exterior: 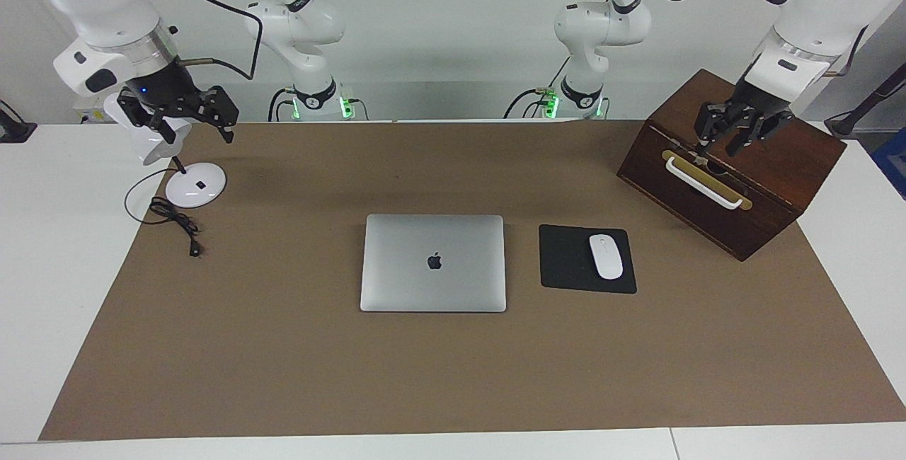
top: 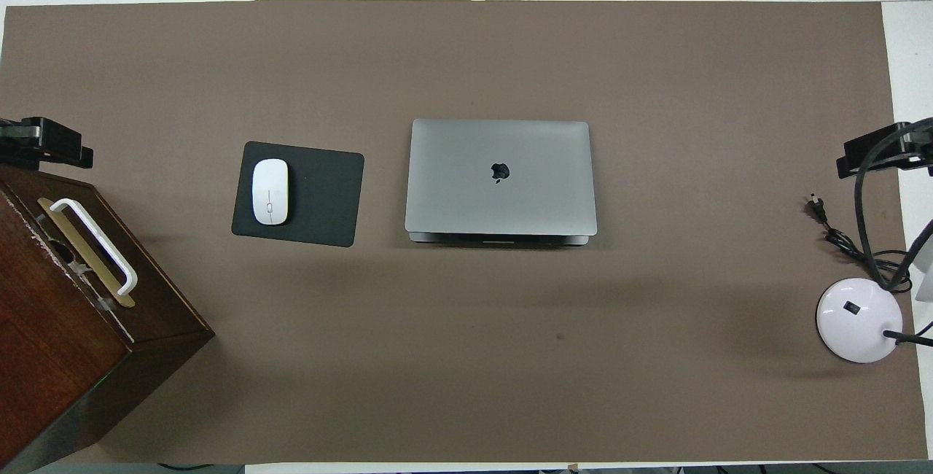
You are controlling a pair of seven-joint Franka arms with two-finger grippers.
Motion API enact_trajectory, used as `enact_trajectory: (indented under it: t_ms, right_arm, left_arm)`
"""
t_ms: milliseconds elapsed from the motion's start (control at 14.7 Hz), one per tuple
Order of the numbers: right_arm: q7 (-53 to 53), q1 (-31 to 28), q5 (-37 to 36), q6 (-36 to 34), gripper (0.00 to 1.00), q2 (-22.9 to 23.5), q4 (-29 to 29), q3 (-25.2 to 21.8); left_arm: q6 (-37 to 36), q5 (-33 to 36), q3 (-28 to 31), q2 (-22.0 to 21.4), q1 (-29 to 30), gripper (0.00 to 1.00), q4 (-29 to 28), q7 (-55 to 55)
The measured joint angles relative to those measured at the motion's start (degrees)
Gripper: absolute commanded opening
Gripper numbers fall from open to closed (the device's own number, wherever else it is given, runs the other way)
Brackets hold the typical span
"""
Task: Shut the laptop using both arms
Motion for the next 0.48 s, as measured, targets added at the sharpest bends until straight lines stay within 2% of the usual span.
enact_trajectory:
  t_ms: [475]
  right_arm:
    - [0.0, 1.7, 0.0, 0.0, 1.0, 0.0, 0.0, -1.7]
  left_arm:
    - [0.0, 1.5, -0.1, 0.0, 0.5, 1.0, 0.0, 0.0]
